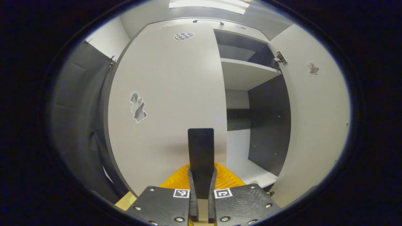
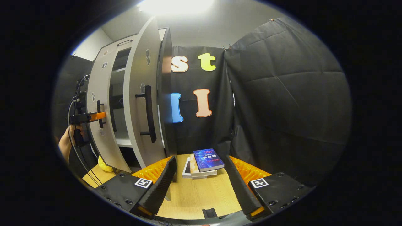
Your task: Open the right door of the double-door shoe cabinet with the right hand, and open the left door with the left hand.
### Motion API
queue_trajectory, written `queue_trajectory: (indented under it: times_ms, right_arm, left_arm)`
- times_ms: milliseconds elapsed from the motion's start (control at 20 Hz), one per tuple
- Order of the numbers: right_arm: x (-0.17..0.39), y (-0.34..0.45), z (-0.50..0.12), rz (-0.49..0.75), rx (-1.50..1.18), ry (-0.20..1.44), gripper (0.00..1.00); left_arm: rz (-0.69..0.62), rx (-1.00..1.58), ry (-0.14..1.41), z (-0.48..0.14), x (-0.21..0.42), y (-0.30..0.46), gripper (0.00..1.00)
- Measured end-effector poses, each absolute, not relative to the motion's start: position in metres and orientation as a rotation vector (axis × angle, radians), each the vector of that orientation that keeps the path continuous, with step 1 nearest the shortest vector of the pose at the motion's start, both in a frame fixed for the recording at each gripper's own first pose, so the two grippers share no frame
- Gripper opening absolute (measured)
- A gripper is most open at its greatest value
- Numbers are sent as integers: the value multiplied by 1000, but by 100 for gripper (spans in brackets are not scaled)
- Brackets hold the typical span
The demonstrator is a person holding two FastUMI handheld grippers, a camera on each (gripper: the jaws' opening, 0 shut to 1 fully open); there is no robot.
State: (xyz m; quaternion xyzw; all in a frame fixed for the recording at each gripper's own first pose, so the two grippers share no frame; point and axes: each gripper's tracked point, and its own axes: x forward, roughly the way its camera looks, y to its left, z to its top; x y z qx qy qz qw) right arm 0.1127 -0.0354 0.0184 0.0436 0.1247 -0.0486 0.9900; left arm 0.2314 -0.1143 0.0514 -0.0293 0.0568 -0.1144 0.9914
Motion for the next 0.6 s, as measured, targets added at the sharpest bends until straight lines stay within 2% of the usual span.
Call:
queue_trajectory:
  times_ms: [300,350,400,600]
  right_arm:
    - [112,-19,25,-44,71,238,96]
    - [113,-17,25,-36,68,235,96]
    - [113,-16,26,-31,63,232,96]
    - [106,-11,29,-26,54,229,96]
  left_arm:
    - [-285,-61,116,57,220,-107,13]
    - [-292,-58,117,56,217,-106,11]
    - [-299,-59,118,56,215,-103,15]
    - [-324,-70,115,56,213,-103,14]
